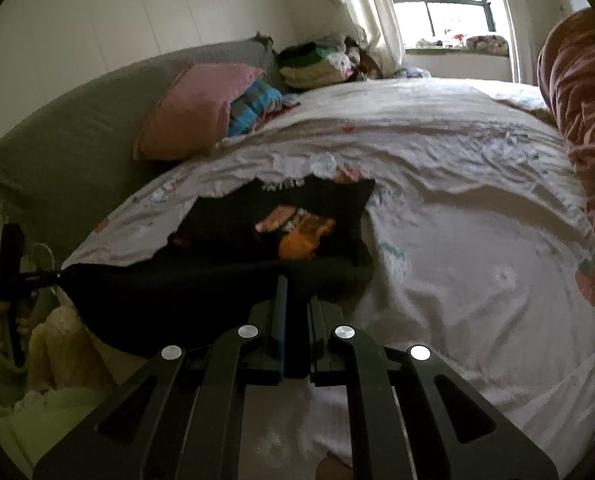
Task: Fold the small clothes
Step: 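Lift the hem with both grippers and fold it over toward the collar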
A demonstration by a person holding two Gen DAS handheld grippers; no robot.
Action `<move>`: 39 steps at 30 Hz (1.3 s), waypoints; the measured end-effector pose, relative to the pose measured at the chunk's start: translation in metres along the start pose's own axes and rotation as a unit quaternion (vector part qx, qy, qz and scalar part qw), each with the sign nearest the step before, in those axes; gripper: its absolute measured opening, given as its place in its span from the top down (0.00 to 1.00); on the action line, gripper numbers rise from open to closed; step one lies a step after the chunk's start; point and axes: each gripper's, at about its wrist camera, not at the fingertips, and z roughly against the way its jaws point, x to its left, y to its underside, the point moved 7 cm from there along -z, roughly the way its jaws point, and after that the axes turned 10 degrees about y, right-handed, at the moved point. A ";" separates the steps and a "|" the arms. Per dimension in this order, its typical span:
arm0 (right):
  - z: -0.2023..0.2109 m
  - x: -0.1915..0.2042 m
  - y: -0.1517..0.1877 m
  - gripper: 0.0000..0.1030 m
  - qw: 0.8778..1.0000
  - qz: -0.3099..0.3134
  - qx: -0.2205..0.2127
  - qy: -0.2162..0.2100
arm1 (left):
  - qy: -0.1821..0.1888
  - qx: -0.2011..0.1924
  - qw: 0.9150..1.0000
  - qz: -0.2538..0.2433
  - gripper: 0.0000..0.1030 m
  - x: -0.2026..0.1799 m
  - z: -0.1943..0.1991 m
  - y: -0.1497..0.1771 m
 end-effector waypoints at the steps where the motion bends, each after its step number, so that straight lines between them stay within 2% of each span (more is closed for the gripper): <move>1: 0.000 0.001 -0.005 0.93 1.000 -0.001 -0.007 0.001 | -0.002 -0.002 1.000 -0.003 0.97 -0.001 0.001 -0.003; 15: -0.017 -0.003 -0.051 0.93 0.998 -0.017 -0.046 0.033 | -0.039 -0.049 0.997 -0.047 0.97 -0.022 -0.003 -0.063; 21: -0.031 -0.006 -0.078 0.93 0.997 -0.012 -0.061 0.049 | -0.044 -0.065 0.996 -0.045 0.97 -0.023 -0.009 -0.090; 30: -0.067 -0.015 -0.112 0.93 0.996 -0.023 -0.055 0.065 | -0.065 -0.073 0.993 -0.061 0.97 -0.026 -0.030 -0.135; 39: -0.109 -0.027 -0.128 0.93 0.996 -0.022 -0.041 0.082 | -0.097 -0.064 0.991 -0.068 0.97 -0.017 -0.070 -0.167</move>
